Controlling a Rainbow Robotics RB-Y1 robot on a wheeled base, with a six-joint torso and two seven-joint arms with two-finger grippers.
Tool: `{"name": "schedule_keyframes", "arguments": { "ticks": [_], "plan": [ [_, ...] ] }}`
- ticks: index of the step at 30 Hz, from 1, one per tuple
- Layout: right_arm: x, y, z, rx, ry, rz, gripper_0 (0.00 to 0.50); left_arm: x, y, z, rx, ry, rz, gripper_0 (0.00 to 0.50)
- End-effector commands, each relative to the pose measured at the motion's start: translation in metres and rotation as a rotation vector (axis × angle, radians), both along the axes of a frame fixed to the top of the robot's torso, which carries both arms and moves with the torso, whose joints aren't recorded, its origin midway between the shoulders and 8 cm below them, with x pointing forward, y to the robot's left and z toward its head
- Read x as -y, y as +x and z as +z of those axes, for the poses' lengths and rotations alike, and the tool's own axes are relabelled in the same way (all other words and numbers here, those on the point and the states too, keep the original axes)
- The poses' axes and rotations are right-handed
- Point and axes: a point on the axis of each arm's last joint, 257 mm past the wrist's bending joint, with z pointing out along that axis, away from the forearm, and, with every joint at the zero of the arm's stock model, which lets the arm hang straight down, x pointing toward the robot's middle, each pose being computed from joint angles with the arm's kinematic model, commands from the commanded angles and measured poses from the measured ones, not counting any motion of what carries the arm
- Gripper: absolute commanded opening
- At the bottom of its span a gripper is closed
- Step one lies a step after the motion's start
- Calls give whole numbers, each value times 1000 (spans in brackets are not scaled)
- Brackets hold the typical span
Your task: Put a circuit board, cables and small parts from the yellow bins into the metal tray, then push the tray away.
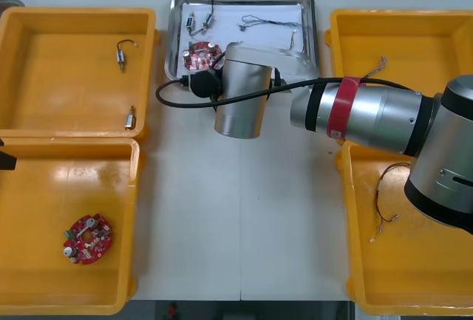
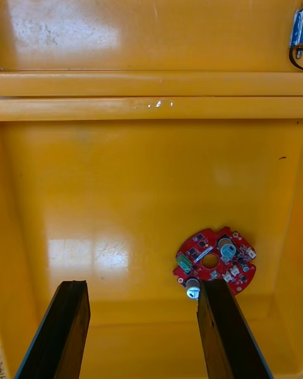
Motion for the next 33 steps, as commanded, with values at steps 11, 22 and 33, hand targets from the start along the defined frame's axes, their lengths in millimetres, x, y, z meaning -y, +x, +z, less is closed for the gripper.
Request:
{"name": "schedule_keyframes", "arguments": {
  "ticks": [11, 22, 33],
  "plan": [
    [-14, -92, 22, -166, 233, -88, 500, -10, -2, 9, 16, 84, -57, 500],
    [71, -167, 25, -339, 470, -407, 500, -10, -2, 9, 16, 84, -57, 500],
    [152, -177, 36, -300, 802, -669, 500, -10, -2, 9, 16, 84, -57, 500]
  ]
}}
